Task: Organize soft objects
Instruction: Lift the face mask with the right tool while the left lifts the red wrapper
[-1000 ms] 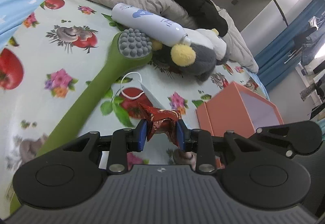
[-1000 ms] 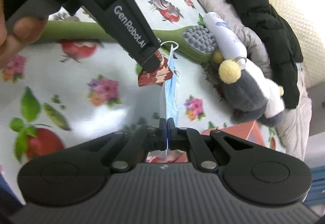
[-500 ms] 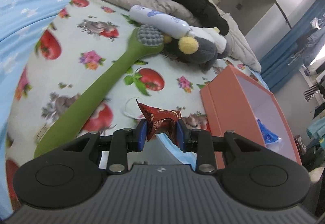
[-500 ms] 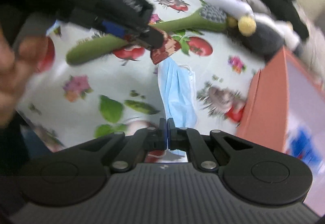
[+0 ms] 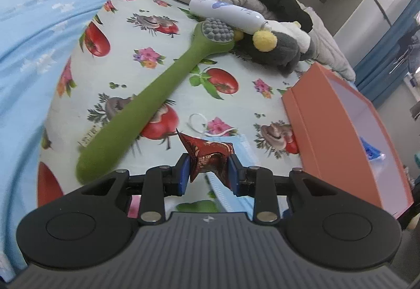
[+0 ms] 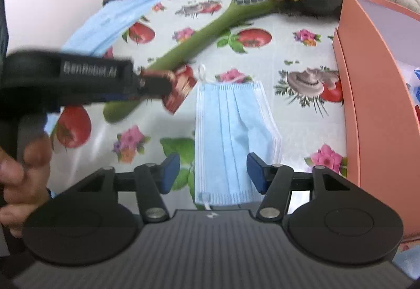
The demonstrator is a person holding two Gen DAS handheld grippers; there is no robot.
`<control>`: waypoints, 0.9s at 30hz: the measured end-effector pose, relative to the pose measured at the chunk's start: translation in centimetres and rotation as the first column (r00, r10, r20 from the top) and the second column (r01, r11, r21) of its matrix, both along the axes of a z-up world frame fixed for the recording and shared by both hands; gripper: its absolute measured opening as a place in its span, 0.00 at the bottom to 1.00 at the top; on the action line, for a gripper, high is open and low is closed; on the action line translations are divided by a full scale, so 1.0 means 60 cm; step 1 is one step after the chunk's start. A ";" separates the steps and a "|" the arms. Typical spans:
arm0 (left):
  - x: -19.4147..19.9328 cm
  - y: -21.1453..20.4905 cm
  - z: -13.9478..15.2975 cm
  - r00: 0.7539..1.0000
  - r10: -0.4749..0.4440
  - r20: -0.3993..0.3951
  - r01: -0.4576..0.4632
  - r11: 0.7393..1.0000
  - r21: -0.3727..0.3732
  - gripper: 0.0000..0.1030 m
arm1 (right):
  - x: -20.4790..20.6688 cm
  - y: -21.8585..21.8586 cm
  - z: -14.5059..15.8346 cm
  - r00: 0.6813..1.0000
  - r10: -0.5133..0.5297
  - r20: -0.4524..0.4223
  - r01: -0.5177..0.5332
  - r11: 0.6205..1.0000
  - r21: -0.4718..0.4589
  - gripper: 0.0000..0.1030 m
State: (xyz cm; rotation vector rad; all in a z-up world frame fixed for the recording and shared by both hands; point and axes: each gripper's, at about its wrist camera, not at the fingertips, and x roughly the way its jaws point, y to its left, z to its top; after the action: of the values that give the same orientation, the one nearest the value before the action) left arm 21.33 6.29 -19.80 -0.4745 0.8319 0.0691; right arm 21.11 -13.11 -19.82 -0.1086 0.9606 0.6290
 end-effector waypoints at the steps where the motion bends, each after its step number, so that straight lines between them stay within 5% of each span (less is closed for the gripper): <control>1: 0.000 0.001 -0.001 1.000 0.001 -0.004 -0.001 1.000 0.006 0.35 | 0.002 -0.001 0.001 1.000 -0.006 0.010 0.006 1.000 0.008 0.57; 10: 0.007 0.003 -0.012 0.999 -0.018 -0.041 0.020 0.999 0.040 0.35 | 0.046 0.010 -0.044 0.996 -0.067 0.063 0.070 0.997 -0.039 0.57; 18: 0.011 0.004 -0.020 0.999 -0.013 -0.053 0.014 0.999 0.037 0.35 | 0.032 0.041 -0.075 0.991 0.042 0.124 -0.029 0.994 -0.108 0.54; 19: 0.010 0.004 -0.020 0.999 -0.012 -0.049 0.013 0.999 0.035 0.35 | 0.034 0.039 -0.076 0.993 0.031 0.111 -0.021 0.995 -0.093 0.52; 23: 0.012 0.003 -0.014 0.999 -0.014 -0.039 0.016 0.999 0.044 0.35 | 0.032 0.042 -0.072 0.994 0.027 0.108 -0.018 0.996 -0.087 0.15; 27: 0.009 -0.002 -0.004 0.999 -0.023 -0.026 0.024 0.998 0.053 0.35 | 0.028 0.041 -0.066 0.995 0.008 0.099 0.000 0.997 -0.081 0.06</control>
State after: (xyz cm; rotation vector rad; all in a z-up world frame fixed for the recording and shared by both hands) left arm 21.89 6.17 -20.03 -0.4144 0.8581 0.0757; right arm 22.80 -10.66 -23.80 -0.2115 0.8899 0.5829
